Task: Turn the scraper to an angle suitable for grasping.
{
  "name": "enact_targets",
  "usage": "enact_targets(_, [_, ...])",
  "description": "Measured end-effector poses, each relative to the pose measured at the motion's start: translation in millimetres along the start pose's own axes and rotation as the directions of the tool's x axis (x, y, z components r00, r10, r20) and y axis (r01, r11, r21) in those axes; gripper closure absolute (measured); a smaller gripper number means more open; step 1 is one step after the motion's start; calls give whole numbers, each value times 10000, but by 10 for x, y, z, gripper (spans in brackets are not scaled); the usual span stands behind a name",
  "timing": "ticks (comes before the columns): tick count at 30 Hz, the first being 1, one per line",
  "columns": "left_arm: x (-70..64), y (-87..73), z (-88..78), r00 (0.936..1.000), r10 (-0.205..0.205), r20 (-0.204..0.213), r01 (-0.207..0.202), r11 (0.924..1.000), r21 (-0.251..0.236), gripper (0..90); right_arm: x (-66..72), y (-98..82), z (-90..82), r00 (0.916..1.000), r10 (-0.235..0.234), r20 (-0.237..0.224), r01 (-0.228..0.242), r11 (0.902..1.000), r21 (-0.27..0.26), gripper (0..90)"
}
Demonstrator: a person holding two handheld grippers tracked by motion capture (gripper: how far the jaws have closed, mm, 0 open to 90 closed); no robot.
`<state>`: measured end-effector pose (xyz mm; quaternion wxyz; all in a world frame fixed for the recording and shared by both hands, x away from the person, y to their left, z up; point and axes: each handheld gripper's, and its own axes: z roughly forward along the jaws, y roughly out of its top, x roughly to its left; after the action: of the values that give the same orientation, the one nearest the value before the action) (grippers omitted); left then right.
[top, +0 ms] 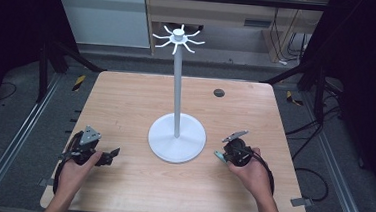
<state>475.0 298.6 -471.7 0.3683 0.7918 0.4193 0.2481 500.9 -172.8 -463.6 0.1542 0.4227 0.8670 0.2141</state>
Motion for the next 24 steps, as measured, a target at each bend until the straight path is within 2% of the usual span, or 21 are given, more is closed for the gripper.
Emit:
enact_targets(7, [-5,2,-1,10000,16,45,-16,10000,-2,39,-17,72,19,9983,-530,-233,543,9966,621,760])
enact_targets(11, [-6,2,2,10000,13,43,-13,10000,2,39,-19,97,29,9983,-459,-367,490,9950,870,710])
enact_targets(15, [-6,4,3,10000,16,74,-16,10000,14,39,-46,161,15,9954,-743,-611,808,9904,1119,662])
enact_targets(24, [-6,3,7,9999,8,101,-8,10000,3,38,-90,260,55,9924,-958,-775,1079,9794,1708,650])
